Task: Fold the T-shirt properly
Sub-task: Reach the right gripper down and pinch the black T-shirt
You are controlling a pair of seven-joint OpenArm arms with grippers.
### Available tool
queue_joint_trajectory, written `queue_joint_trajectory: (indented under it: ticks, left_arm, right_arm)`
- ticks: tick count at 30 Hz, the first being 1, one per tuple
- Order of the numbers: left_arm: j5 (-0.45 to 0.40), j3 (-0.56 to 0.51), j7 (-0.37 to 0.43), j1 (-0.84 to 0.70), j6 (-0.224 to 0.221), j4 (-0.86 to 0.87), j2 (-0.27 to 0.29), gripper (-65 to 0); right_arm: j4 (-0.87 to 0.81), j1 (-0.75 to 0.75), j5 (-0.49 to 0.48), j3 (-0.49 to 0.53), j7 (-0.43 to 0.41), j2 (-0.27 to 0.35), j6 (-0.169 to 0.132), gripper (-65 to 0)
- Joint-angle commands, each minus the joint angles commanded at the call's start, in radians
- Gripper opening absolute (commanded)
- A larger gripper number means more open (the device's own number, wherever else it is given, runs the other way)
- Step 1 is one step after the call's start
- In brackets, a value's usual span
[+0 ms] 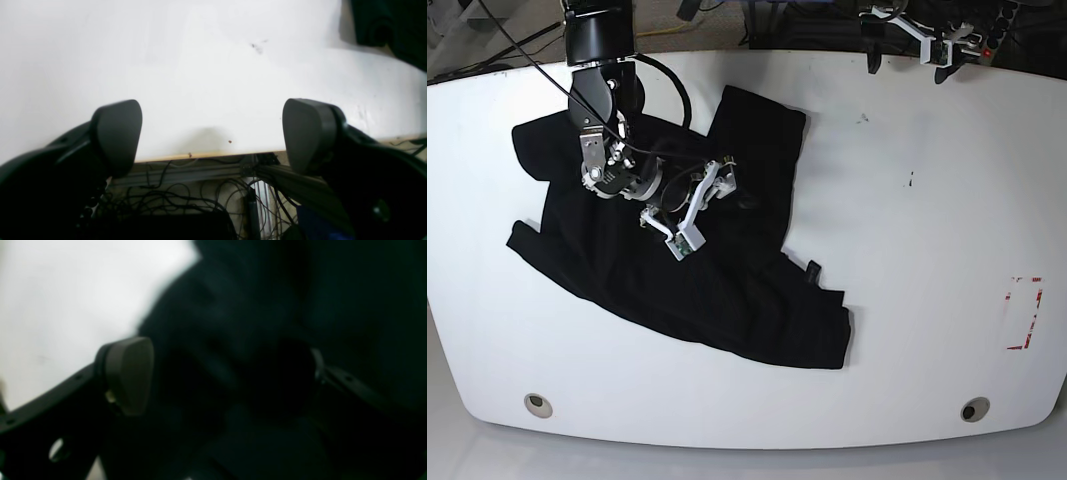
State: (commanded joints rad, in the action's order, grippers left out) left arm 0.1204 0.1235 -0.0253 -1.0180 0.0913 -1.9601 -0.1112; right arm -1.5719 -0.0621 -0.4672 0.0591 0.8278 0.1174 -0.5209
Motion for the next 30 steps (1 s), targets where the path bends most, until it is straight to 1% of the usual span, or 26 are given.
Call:
queue_joint_trajectory:
  ticks: [2, 8, 9, 10, 12, 13, 14, 17, 18, 21, 24, 25, 30]
  left_arm:
    - [0.0, 0.0, 0.0, 0.0, 0.0, 0.0, 0.0, -1.0]
    - [0.0, 0.0, 0.0, 0.0, 0.002, 0.0, 0.0, -1.0]
    - [0.0, 0.0, 0.0, 0.0, 0.002, 0.0, 0.0, -1.0]
    - [0.0, 0.002, 0.0, 0.0, 0.002, 0.0, 0.0, -1.0]
    - [0.0, 0.002, 0.0, 0.0, 0.002, 0.0, 0.0, -1.0]
    - [0.0, 0.002, 0.0, 0.0, 0.002, 0.0, 0.0, -1.0]
    - [0.0, 0.002, 0.0, 0.0, 0.002, 0.0, 0.0, -1.0]
    - [0.0, 0.002, 0.0, 0.0, 0.002, 0.0, 0.0, -1.0]
    - [0.0, 0.002, 0.0, 0.0, 0.002, 0.0, 0.0, -1.0]
    - [0.0, 0.0, 0.0, 0.0, 0.002, 0.0, 0.0, -1.0]
    - [0.0, -0.002, 0.0, 0.003, 0.002, 0.0, 0.0, -1.0]
    - [0.0, -0.002, 0.0, 0.011, 0.002, 0.0, 0.0, -1.0]
    - [0.0, -0.002, -0.002, 0.064, 0.002, 0.0, 0.0, -1.0]
  right_arm:
    - [0.026, -0.012, 0.009, 0.0, 0.0, -0.021, 0.0, -10.1]
    - [0.12, -0.055, 0.009, 0.002, 0.0, -0.06, 0.0, -10.6]
    - [0.132, -0.063, 0.009, 0.002, 0.0, -0.063, 0.0, -11.3]
    - [0.141, -0.071, 0.009, 0.002, 0.0, -0.064, 0.002, -13.6]
    - [0.146, -0.075, 0.009, 0.002, 0.0, -0.068, 0.005, -25.2]
    - [0.144, -0.075, 0.009, 0.002, 0.0, -0.068, 0.005, -33.0]
    - [0.144, -0.077, 0.009, 0.002, -0.003, -0.068, 0.005, -38.4]
    - [0.143, -0.089, 0.009, 0.002, -0.005, -0.068, 0.002, -62.3]
    - [0.133, -0.089, 0.009, 0.002, -0.005, -0.066, 0.002, -65.0]
    - [0.095, -0.095, 0.009, 0.002, -0.005, -0.061, 0.002, -65.0]
    - [0.071, -0.135, 0.011, 0.002, -0.002, -0.058, 0.002, -65.0]
    - [0.063, -0.15, 0.011, 0.002, -0.002, -0.049, 0.002, -65.0]
    - [0.06, -0.29, 0.009, 0.003, 0.0, -0.04, 0.002, -65.0]
